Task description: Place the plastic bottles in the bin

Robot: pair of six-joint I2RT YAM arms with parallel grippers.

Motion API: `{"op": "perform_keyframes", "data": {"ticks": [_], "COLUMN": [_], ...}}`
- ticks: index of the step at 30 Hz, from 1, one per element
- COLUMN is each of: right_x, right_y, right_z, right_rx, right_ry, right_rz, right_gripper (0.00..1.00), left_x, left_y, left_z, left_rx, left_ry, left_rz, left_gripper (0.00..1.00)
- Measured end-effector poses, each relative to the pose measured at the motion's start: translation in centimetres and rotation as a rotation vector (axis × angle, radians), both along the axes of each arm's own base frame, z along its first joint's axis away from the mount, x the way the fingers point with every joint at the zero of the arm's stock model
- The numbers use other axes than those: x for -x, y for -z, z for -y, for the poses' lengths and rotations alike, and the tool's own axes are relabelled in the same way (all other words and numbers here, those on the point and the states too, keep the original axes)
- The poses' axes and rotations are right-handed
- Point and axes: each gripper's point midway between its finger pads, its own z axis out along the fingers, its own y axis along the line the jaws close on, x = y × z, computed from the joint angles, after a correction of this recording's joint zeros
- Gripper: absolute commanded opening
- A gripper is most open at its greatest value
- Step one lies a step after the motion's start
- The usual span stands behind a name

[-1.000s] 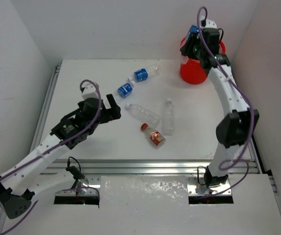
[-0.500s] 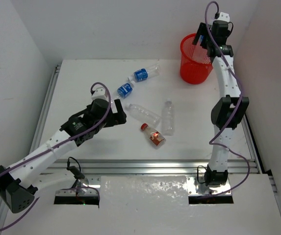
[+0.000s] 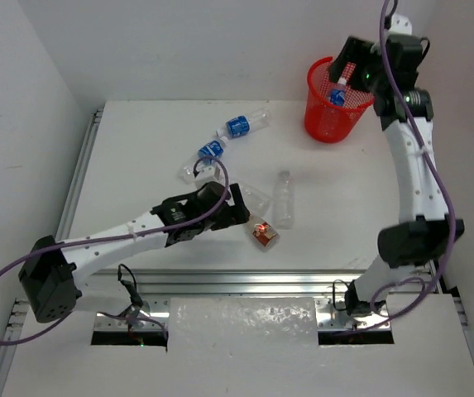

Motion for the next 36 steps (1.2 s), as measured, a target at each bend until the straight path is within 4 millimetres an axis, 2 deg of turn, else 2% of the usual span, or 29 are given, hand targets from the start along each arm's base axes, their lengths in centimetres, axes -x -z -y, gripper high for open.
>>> {"op": "perform_keyframes", "data": {"ticks": [3,4,6,7,11,13,15,21,22,24,25,26,27,28,31,33,36], "right_x": [6.0,8.1,11.0,12.4,17.4,19.5,21.1,22.9,23.0,23.2,23.3,23.4,23.5,23.6,23.9,24.2,24.8], "right_y": [3.2,5.0,7.9,9.4,15.5,17.0,17.7,17.0,17.0,17.0,17.1,17.2,17.2,17.3,17.5,17.5,17.7], "right_z": [-3.3,-4.6,-6.6,-7.0,-5.9,-5.5,-5.5,-5.8,-5.9,-6.1,-6.2,-6.4,-6.6,-6.8,-7.3,-7.9,-10.1], "right_rx": [-0.022,-0.023,-0.024,-0.026,-0.033,-0.042,-0.053,-0.076,-0.078,-0.084,-0.091,-0.096,-0.102,-0.108,-0.123,-0.141,-0.206], "right_ry": [-0.073,-0.103,-0.158,-0.169,-0.149,-0.143,-0.153,-0.188,-0.192,-0.203,-0.212,-0.221,-0.229,-0.240,-0.267,-0.301,-0.425], "right_rz": [-0.094,-0.143,-0.211,-0.241,-0.371,-0.392,-0.390,-0.346,-0.342,-0.339,-0.340,-0.341,-0.341,-0.340,-0.342,-0.339,-0.330], "right_gripper": [0.99,0.99,0.99,0.99,0.99,0.99,0.99,0.99,0.99,0.99,0.99,0.99,0.99,0.99,0.99,0.99,0.99], "left_x": [0.3,0.1,-0.2,-0.5,-1.0,-1.1,-1.1,-1.2,-1.3,-1.5,-1.6,-1.7,-1.8,-1.8,-1.0,0.4,2.6], "left_y": [1.5,2.1,3.0,3.5,5.7,6.9,8.2,11.2,11.6,12.3,12.6,12.8,12.8,12.7,12.7,12.5,11.5], "left_z": [2.7,3.8,5.4,6.3,8.4,8.4,8.3,8.4,8.4,8.5,8.4,8.2,8.2,8.2,6.5,4.4,0.8], "left_rx": [0.010,0.010,0.008,0.004,-0.014,-0.033,-0.056,-0.097,-0.099,-0.093,-0.086,-0.079,-0.070,-0.060,-0.050,-0.059,-0.090], "left_ry": [-0.022,-0.035,-0.056,-0.072,-0.111,-0.133,-0.147,-0.172,-0.176,-0.186,-0.195,-0.208,-0.212,-0.213,-0.239,-0.255,-0.263], "left_rz": [-0.055,-0.076,-0.106,-0.117,-0.148,-0.161,-0.175,-0.207,-0.210,-0.211,-0.209,-0.204,-0.199,-0.191,-0.182,-0.182,-0.158], "left_gripper": [1.00,0.99,0.97,0.96,0.95,0.94,0.94,0.91,0.87,0.68,0.35,0.25,0.23,0.15,0.00,0.00,0.00]}}
